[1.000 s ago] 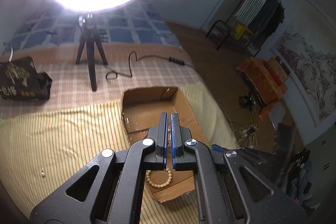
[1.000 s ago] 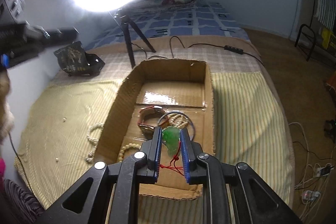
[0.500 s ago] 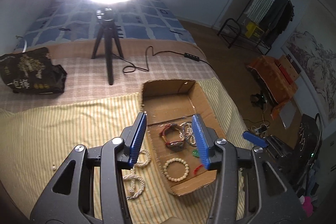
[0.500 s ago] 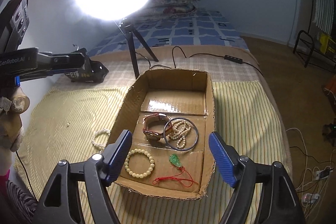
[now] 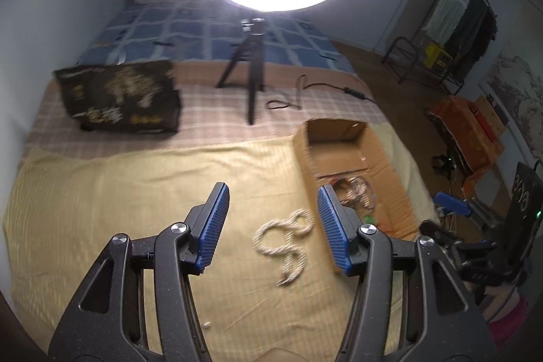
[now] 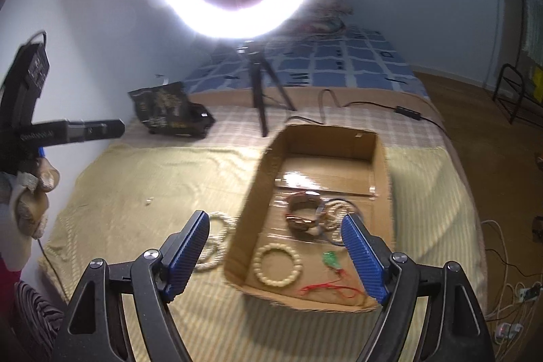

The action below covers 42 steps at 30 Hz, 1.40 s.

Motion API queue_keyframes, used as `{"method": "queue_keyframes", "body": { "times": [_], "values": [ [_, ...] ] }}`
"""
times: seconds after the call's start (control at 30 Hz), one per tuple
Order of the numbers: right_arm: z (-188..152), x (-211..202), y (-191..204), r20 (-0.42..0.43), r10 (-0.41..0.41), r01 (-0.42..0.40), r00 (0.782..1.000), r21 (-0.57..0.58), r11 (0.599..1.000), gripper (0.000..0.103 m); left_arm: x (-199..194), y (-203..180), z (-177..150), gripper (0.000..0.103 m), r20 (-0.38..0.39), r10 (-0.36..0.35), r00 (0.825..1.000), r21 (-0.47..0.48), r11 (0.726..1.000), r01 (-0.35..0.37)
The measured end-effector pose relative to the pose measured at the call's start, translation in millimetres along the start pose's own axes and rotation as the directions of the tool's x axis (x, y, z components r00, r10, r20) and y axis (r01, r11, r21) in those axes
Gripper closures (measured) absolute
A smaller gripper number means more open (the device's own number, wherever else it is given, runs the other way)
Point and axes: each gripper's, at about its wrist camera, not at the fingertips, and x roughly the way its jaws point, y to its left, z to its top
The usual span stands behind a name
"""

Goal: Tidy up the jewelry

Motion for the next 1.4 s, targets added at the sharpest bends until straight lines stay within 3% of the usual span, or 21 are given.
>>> {"method": "queue_keyframes", "body": {
  "times": [0.3, 0.53, 0.67, 0.77, 0.97, 1.1, 1.4],
  "values": [
    [-0.7, 16.9, 48.6, -0.05, 0.102, -0.104, 0.994, -0.044, 0.994, 0.023, -20.0, 67.2, -59.3, 0.048, -0.047, 0.062, 0.997, -0.05, 0.997, -0.064],
    [-5.0, 55.0, 77.5, -0.159, 0.164, -0.17, 0.974, -0.025, 0.985, 0.042, -11.4, 85.3, -98.2, 0.048, -0.112, 0.05, 0.992, -0.048, 0.997, -0.056],
    [-10.0, 84.8, 87.1, -0.239, 0.194, -0.197, 0.952, 0.012, 0.98, 0.05, 0.6, 89.6, -116.0, 0.054, -0.163, 0.015, 0.986, -0.059, 0.998, -0.025],
    [-14.6, 103.7, 92.7, -0.276, 0.194, -0.193, 0.941, 0.029, 0.981, 0.058, 10.7, 92.2, -129.3, 0.063, -0.201, 0.0, 0.98, -0.065, 0.998, -0.013],
    [-25.5, 136.0, 96.0, -0.354, 0.168, -0.171, 0.92, 0.022, 0.985, 0.069, 31.2, 93.2, -150.8, 0.064, -0.264, -0.013, 0.965, -0.075, 0.997, -0.007],
    [-37.5, 153.0, 94.9, -0.406, 0.16, -0.161, 0.9, 0.031, 0.986, 0.07, 40.3, 91.8, -157.1, 0.066, -0.287, -0.014, 0.958, -0.06, 0.998, -0.003],
    [-53.7, 167.0, 96.9, -0.464, 0.126, -0.141, 0.877, 0.001, 0.99, 0.071, 49.8, 92.1, -160.6, 0.066, -0.308, 0.001, 0.951, -0.033, 0.999, -0.012]
  ]
}}
